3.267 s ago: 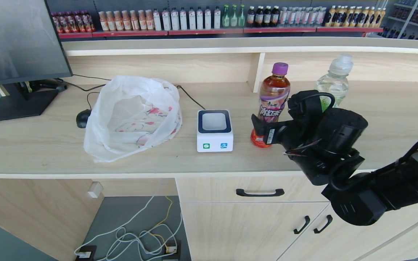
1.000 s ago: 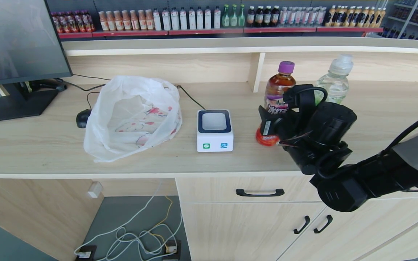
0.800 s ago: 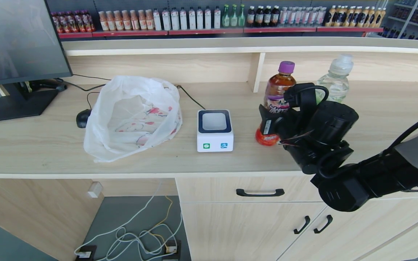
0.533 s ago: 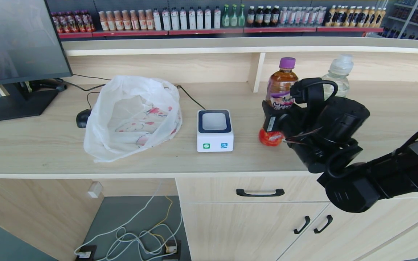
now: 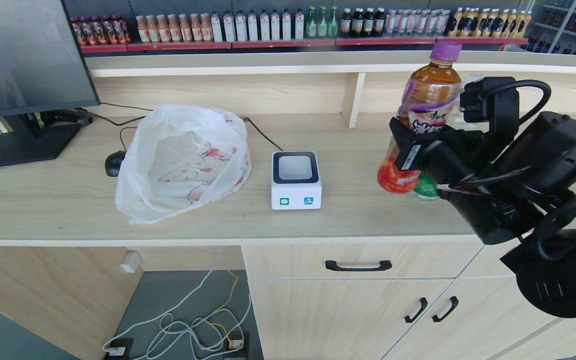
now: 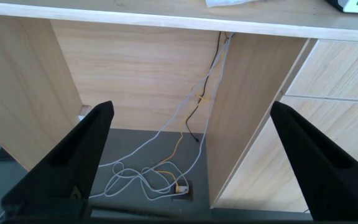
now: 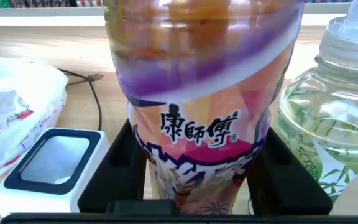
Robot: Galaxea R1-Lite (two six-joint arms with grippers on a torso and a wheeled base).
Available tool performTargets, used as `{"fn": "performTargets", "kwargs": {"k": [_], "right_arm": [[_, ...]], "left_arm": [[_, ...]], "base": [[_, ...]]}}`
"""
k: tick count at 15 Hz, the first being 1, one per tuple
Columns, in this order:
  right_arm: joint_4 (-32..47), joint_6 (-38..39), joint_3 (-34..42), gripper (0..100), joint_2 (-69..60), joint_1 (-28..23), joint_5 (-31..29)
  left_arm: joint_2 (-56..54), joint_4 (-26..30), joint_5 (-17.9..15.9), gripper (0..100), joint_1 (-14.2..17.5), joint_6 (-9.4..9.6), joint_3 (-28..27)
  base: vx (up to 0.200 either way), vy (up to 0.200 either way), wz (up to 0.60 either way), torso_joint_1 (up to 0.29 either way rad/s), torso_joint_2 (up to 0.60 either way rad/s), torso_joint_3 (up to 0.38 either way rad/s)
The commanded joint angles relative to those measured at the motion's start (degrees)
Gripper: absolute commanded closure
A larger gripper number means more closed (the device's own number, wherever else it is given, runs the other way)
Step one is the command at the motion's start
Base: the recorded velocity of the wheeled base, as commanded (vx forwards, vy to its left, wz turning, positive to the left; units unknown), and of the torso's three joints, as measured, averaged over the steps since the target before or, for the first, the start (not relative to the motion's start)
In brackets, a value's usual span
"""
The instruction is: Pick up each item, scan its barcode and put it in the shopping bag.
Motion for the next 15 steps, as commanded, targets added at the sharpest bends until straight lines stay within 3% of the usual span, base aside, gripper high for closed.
{"fn": "performTargets", "kwargs": {"k": [1,7,11,15], "right_arm": [[0.11,0.0,7.98,100,-8.37,2.28,0.01],[0.11,-0.35,28.11,100,-24.63,5.71,-0.08],[0.11,-2.54,31.18,100,-27.97,7.29,-0.08],[0.11,-8.08,31.01,100,-26.47,13.71,-0.43]], "left_arm": [[-0.02,0.01,0.05,0,0.02,0.06,0.0],[-0.02,0.01,-0.04,0,0.02,0.06,0.0],[-0.02,0.01,-0.04,0,0.02,0.06,0.0],[-0.02,0.01,0.05,0,0.02,-0.03,0.0]], "base": [[0.0,0.0,0.0,0.0,0.0,0.0],[0.0,0.0,0.0,0.0,0.0,0.0],[0.0,0.0,0.0,0.0,0.0,0.0],[0.0,0.0,0.0,0.0,0.0,0.0]]}}
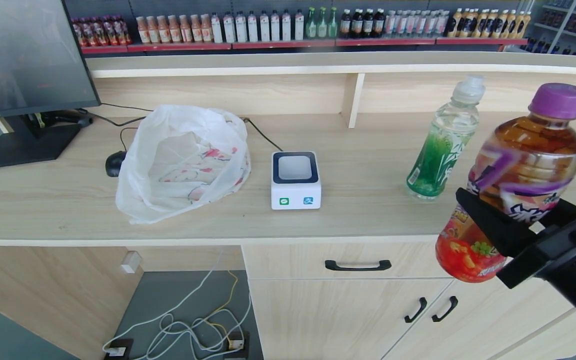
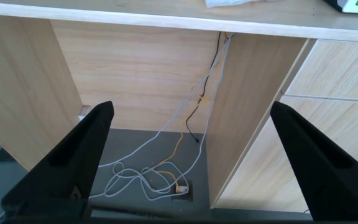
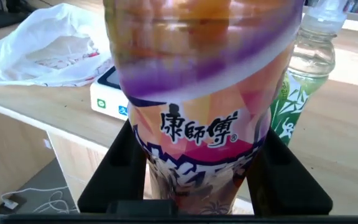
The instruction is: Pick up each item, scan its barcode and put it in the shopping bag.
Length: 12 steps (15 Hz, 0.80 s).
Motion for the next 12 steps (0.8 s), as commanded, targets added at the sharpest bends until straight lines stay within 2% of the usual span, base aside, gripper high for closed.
{"fn": "performTargets", "kwargs": {"k": [1,5,7,10,12], "right_arm": [[-0.02,-1.83,0.25,100,0.93,2.65,-0.08],[-0.02,-7.19,-0.54,100,3.65,7.58,-0.16],[-0.02,-10.97,-0.54,100,5.06,11.44,-0.34],[-0.11,-16.16,-0.54,100,6.82,18.56,-3.77],[-0.11,-17.12,-1.5,100,8.93,22.25,-3.94]], "left_arm": [[-0.02,0.01,0.02,0,0.04,-0.04,0.0],[-0.02,0.01,0.02,0,0.04,-0.04,0.0],[-0.02,0.01,0.02,0,0.04,-0.04,0.0],[-0.02,0.01,0.02,0,0.04,-0.04,0.0],[-0.02,0.01,0.02,0,0.04,0.04,0.0]], "base": [[0.0,0.0,0.0,0.0,0.0,0.0],[0.0,0.0,0.0,0.0,0.0,0.0],[0.0,0.0,0.0,0.0,0.0,0.0],[0.0,0.0,0.0,0.0,0.0,0.0],[0.0,0.0,0.0,0.0,0.0,0.0]]}}
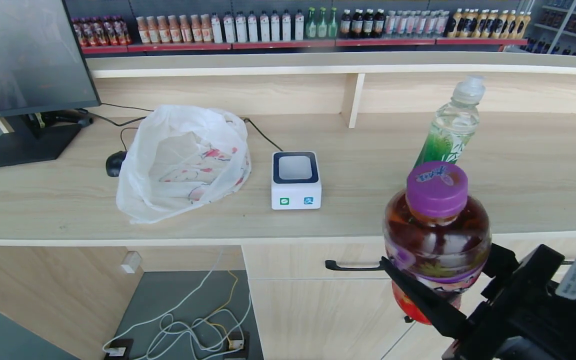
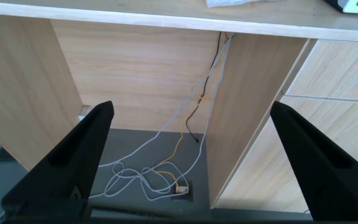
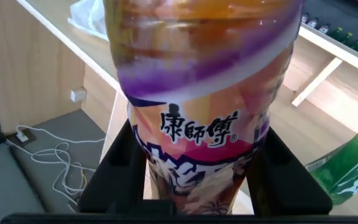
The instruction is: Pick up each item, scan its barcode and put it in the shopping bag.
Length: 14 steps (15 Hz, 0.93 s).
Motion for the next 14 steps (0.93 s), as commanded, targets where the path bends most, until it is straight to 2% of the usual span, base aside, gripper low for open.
{"fn": "performTargets", "kwargs": {"k": [1,3,5,9,11,14], "right_arm": [[-0.08,-1.65,-2.42,100,4.42,4.49,-0.12],[-0.44,-2.18,-5.23,100,7.93,7.3,-0.2],[-1.84,-2.97,-7.16,100,9.43,7.57,-0.55],[-2.28,-7.54,-7.16,100,10.57,11.17,-0.99],[-6.5,-9.56,-6.37,100,11.18,12.31,-3.02],[-7.55,-16.68,-6.2,100,11.1,12.84,-2.93]], "left_arm": [[-0.02,-0.01,0.0,0,0.02,-0.03,0.0],[-0.02,-0.01,-0.09,0,0.02,-0.03,0.0],[-0.02,-0.01,0.0,0,0.02,-0.03,0.0],[-0.02,-0.01,0.0,0,0.02,-0.03,0.0],[-0.02,-0.01,0.0,0,0.02,-0.03,0.0],[-0.02,-0.01,0.0,0,0.02,0.06,0.0]], "base": [[0.0,0.0,0.0,0.0,0.0,0.0],[0.0,0.0,0.0,0.0,0.0,0.0],[0.0,0.0,0.0,0.0,0.0,0.0],[0.0,0.0,0.0,0.0,0.0,0.0],[0.0,0.0,0.0,0.0,0.0,0.0],[0.0,0.0,0.0,0.0,0.0,0.0]]}}
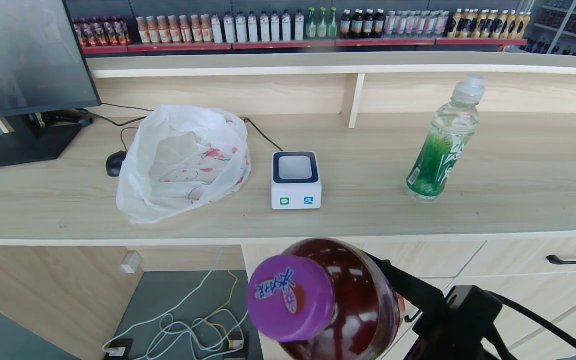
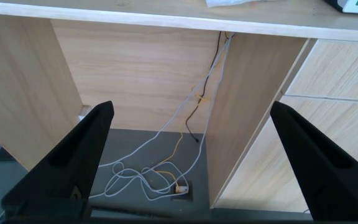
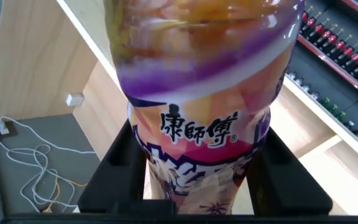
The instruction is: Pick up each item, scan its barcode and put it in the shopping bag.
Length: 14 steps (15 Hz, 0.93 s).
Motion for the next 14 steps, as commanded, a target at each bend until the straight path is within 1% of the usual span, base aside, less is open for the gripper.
{"fn": "performTargets", "kwargs": {"k": [1,3,5,6,7,8,9,13,14], "right_arm": [[-0.02,-1.84,0.54,100,0.32,0.64,0.27],[-0.2,-4.31,2.92,100,0.23,1.44,0.36],[-1.87,-5.1,3.18,100,0.58,1.52,0.36],[-2.22,-7.38,3.09,100,0.58,1.52,0.45],[-2.22,-9.4,2.83,100,0.58,1.52,1.77],[-2.22,-11.07,2.39,100,0.58,1.44,4.49],[-2.22,-11.6,2.12,100,0.67,1.44,5.46],[-2.22,-15.91,-1.74,100,4.71,-0.23,16.62],[-2.31,-16.87,-1.83,100,4.8,-0.23,16.79]], "left_arm": [[-0.02,-0.01,0.0,0,0.02,-0.03,0.0],[-0.02,-0.01,0.0,0,0.02,-0.03,0.0],[-0.02,-0.01,-0.09,0,0.02,-0.03,0.0],[-0.02,-0.01,-0.09,0,0.02,-0.03,0.0],[-0.02,-0.01,-0.09,0,0.02,-0.03,0.0],[-0.02,-0.01,0.0,0,0.02,-0.03,0.0],[-0.02,-0.01,0.0,0,0.02,-0.03,0.0],[-0.02,-0.01,-0.09,0,0.02,0.06,0.0],[-0.02,-0.01,0.0,0,0.02,-0.03,0.0]], "base": [[0.0,0.0,0.0,0.0,0.0,0.0],[0.0,0.0,0.0,0.0,0.0,0.0],[0.0,0.0,0.0,0.0,0.0,0.0],[0.0,0.0,0.0,0.0,0.0,0.0],[0.0,0.0,0.0,0.0,0.0,0.0],[0.0,0.0,0.0,0.0,0.0,0.0],[0.0,0.0,0.0,0.0,0.0,0.0],[0.0,0.0,0.0,0.0,0.0,0.0],[0.0,0.0,0.0,0.0,0.0,0.0]]}}
